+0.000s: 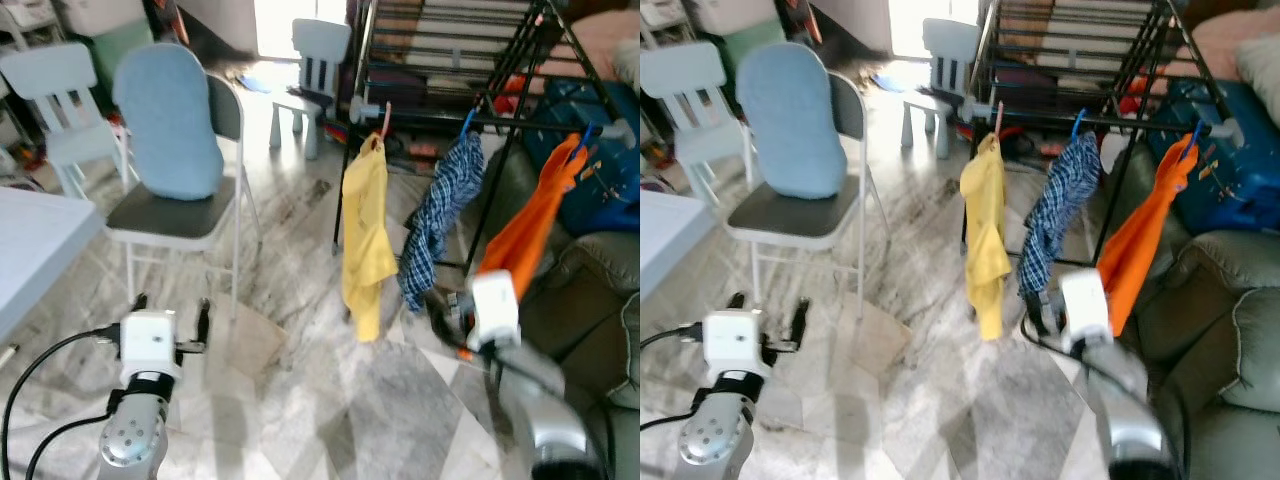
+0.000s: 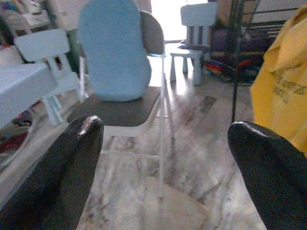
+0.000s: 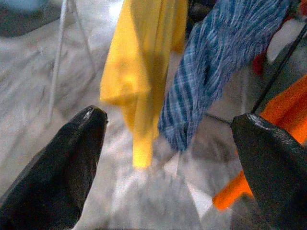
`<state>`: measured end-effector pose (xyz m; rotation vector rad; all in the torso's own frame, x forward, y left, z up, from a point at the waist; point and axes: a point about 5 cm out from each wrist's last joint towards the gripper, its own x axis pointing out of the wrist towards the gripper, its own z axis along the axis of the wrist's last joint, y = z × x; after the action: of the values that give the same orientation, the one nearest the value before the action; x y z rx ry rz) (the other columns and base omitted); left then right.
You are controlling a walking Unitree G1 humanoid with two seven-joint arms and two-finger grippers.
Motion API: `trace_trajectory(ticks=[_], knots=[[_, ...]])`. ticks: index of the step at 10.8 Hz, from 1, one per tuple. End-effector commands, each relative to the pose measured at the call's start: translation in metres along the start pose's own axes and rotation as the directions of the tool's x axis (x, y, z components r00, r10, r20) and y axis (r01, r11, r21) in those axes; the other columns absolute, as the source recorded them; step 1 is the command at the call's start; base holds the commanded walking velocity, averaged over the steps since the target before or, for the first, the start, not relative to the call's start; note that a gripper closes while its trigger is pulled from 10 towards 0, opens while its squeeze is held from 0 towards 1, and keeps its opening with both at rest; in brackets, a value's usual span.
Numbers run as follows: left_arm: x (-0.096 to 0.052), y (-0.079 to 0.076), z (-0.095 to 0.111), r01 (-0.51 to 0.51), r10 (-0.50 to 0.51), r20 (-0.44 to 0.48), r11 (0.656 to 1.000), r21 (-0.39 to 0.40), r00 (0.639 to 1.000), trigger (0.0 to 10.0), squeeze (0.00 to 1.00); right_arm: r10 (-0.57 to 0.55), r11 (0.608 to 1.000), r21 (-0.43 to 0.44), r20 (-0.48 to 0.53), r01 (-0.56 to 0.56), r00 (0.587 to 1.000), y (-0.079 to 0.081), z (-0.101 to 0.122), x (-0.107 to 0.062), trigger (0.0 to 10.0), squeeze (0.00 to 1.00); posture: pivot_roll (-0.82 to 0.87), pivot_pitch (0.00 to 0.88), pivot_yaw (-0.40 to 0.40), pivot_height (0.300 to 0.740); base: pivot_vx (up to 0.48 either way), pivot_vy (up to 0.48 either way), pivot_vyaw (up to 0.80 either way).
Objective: Hang hanger
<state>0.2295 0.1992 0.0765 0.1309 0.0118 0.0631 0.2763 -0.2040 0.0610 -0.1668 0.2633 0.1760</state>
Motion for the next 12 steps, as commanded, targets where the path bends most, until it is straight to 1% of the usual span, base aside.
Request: trace_trajectory(ticks=[1,2,3,4,5,6,7,8,9,10,12], knots=[[0.008,-0.006,0.010,0.039,-0.038,0.044,0.999,-0.015,0.998,10.0,0.00,0.002,0.998,-0.055,0.058,0.001,0.998,0.006,0.017,0.003,10.0,0.00,-0.22,0.000,0.004,0.740,0.000,0.000,0.00],[0.015,-0.008,0.002,0.004,-0.003,0.011,0.999,-0.046,1.000,10.0,0.00,-0.103,0.995,-0.012,0.053,0.104,0.993,0.004,0.010,0.003,10.0,0.00,-0.24,0.000,0.007,0.740,0.000,0.000,0.00],[0.018,-0.015,0.006,0.047,-0.045,0.031,0.996,-0.076,0.999,10.0,0.00,-0.110,0.990,0.091,0.064,0.104,0.992,0.008,0.016,-0.001,10.0,0.00,-0.26,0.000,0.019,0.740,0.000,0.000,0.00],[0.017,-0.019,0.001,0.053,-0.053,0.006,0.995,-0.084,0.999,10.0,0.00,-0.104,0.992,0.072,0.051,0.100,0.993,0.008,0.014,-0.007,10.0,0.00,-0.27,0.000,0.022,0.740,0.000,0.000,0.00],[0.014,-0.022,-0.003,0.064,-0.066,-0.018,0.993,-0.102,0.998,10.0,0.00,-0.082,0.995,0.062,0.041,0.079,0.996,0.010,0.010,-0.014,10.0,0.00,-0.28,0.000,0.025,0.740,0.000,0.300,0.00],[0.015,-0.025,-0.004,0.080,-0.083,-0.025,0.992,-0.101,0.996,10.0,0.00,-0.072,0.997,0.044,0.057,0.069,0.996,0.013,0.012,-0.016,10.0,0.00,-0.27,0.000,0.032,0.740,0.000,0.326,0.00],[0.017,-0.025,-0.005,0.088,-0.091,-0.026,0.991,-0.096,0.995,10.0,0.00,-0.068,0.997,0.046,0.048,0.066,0.997,0.015,0.011,-0.014,10.0,0.00,-0.26,0.000,0.038,0.740,0.000,0.341,0.00],[0.020,-0.021,-0.003,0.080,-0.083,-0.025,0.991,-0.103,0.996,10.0,0.00,-0.070,0.996,0.067,0.043,0.067,0.997,0.018,0.013,-0.011,10.0,0.00,-0.26,0.000,0.043,0.740,0.000,0.472,-0.44],[0.023,-0.018,-0.005,0.078,-0.081,-0.036,0.993,-0.093,0.996,10.0,0.00,-0.058,0.997,0.052,0.062,0.055,0.996,0.023,0.018,-0.008,10.0,0.00,-0.26,0.000,0.045,0.740,0.000,0.480,-0.79],[0.023,-0.017,-0.006,0.078,-0.082,-0.044,0.992,-0.098,0.996,10.0,0.00,-0.050,0.998,0.051,0.070,0.047,0.996,0.025,0.021,-0.009,10.0,0.00,-0.26,0.000,0.048,0.740,0.000,0.480,-0.79],[0.025,-0.024,-0.005,0.095,-0.100,-0.043,0.990,-0.104,0.994,10.0,0.00,-0.055,0.998,0.043,0.074,0.052,0.996,0.026,0.022,-0.007,10.0,0.00,-0.26,0.000,0.055,0.740,0.000,0.480,-0.80]])
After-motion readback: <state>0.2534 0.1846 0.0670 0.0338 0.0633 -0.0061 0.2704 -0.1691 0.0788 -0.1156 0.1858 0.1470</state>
